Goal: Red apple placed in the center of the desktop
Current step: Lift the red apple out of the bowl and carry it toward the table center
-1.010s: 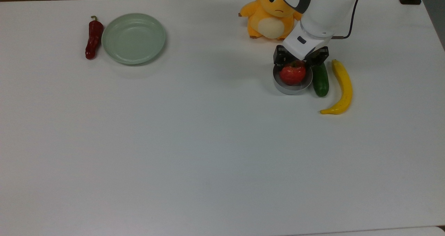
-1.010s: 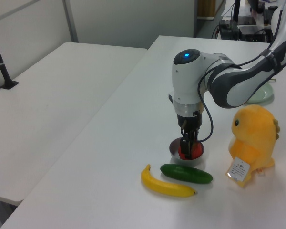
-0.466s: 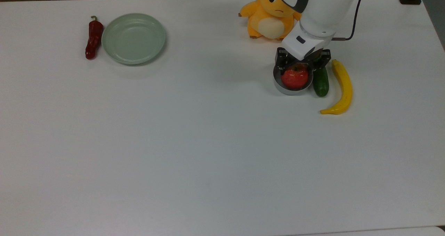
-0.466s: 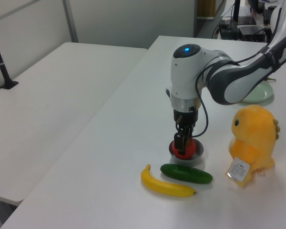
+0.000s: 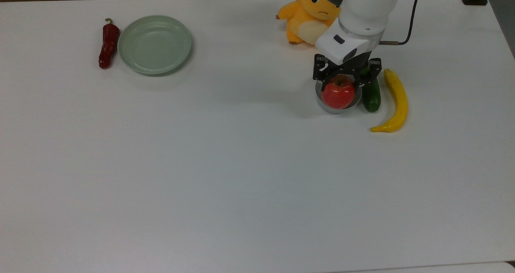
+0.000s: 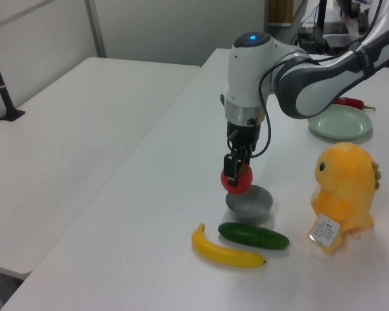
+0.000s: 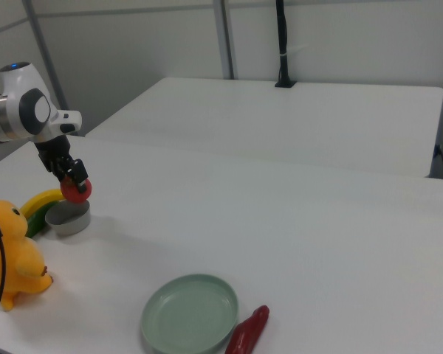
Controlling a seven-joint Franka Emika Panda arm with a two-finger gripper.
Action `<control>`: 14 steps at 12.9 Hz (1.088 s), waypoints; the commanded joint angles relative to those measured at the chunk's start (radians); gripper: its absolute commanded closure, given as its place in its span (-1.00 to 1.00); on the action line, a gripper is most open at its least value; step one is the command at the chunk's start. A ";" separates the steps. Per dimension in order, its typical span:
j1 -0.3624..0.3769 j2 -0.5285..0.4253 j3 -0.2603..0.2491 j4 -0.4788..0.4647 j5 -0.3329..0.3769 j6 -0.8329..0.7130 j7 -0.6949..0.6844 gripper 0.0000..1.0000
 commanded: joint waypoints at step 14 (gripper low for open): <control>-0.180 -0.043 -0.176 -0.059 0.004 0.009 -0.152 0.43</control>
